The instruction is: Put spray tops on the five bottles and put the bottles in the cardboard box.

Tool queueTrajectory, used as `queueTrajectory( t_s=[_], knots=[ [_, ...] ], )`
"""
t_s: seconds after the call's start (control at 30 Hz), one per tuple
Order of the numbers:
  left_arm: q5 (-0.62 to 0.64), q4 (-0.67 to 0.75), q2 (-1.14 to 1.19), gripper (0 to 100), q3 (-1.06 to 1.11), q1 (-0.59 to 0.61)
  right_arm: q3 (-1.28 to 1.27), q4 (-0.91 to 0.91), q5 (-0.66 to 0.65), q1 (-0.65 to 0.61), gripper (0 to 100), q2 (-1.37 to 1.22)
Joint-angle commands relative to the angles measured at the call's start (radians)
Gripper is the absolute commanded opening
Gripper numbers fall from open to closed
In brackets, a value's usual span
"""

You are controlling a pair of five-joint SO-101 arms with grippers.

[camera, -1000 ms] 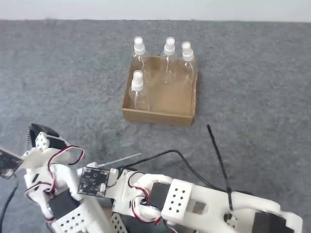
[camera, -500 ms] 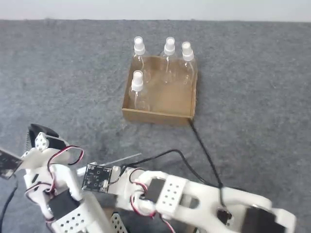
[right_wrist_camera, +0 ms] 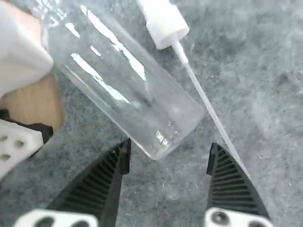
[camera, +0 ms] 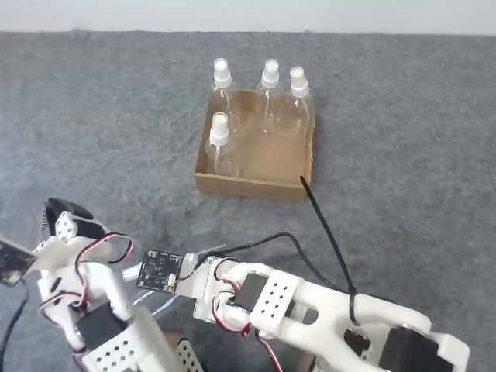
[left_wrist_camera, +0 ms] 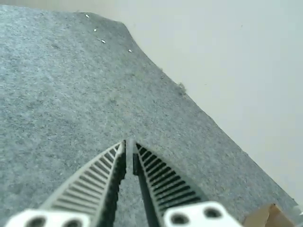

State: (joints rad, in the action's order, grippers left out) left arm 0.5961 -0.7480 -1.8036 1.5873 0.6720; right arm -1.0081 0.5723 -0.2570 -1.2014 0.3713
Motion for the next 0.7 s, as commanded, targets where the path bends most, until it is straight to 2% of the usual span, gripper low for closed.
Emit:
queueTrajectory(
  t_s=[0.0,0.3,0.5,0.67],
  knots=[
    [-0.002,0.038,-0.008,2,-0.054,0.0,0.029,-0.007,-0.012,0.016,21.3,0.018],
    [-0.002,0.038,-0.008,2,-0.058,0.003,0.029,-0.013,-0.012,0.016,21.3,0.018],
    [0.0,0.095,-0.008,2,-0.054,0.112,0.029,-0.015,-0.012,0.016,21.3,0.019],
    [-0.003,0.097,-0.008,2,-0.054,0.13,0.031,-0.015,-0.012,0.016,21.5,0.019]
  ],
)
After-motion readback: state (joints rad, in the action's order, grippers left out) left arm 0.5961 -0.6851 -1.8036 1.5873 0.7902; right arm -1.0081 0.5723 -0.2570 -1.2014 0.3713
